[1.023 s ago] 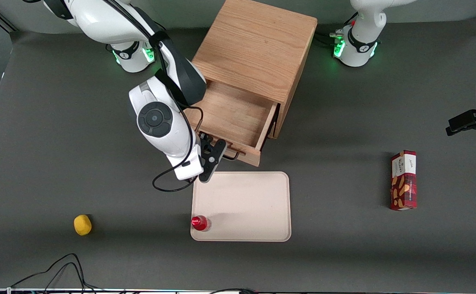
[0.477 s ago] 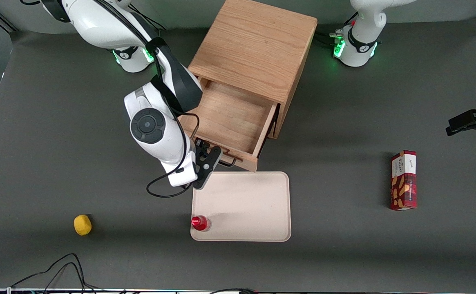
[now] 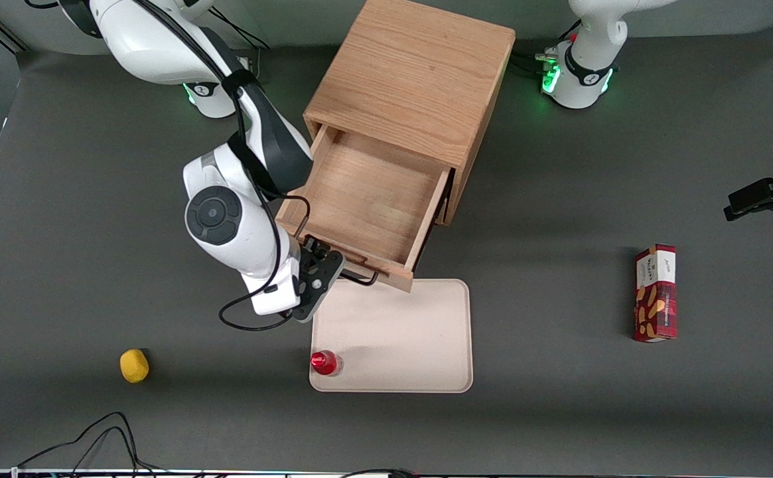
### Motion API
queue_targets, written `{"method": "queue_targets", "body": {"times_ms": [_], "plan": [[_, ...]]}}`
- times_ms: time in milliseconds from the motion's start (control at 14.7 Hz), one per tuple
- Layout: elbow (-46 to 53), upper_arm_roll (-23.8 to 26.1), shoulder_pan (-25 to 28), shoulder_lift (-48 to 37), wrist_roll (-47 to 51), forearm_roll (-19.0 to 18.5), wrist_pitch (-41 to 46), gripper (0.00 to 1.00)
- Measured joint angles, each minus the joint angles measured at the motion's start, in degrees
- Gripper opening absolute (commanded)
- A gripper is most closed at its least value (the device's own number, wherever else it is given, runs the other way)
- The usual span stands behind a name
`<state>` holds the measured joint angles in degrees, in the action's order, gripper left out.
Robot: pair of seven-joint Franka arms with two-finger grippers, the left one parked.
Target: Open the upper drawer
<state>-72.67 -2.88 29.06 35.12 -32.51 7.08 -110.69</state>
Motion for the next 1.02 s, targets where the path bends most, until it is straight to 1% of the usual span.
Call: {"method": "queue_targets", "body": {"times_ms": [545,1023], "plan": [[0.9,-0.1,-0.2,0.7,0.0,0.1,-0.8,1.00],[5.0,-0.5,-0.5,-0.9,0.0,0.1,0.8,1.00]]}}
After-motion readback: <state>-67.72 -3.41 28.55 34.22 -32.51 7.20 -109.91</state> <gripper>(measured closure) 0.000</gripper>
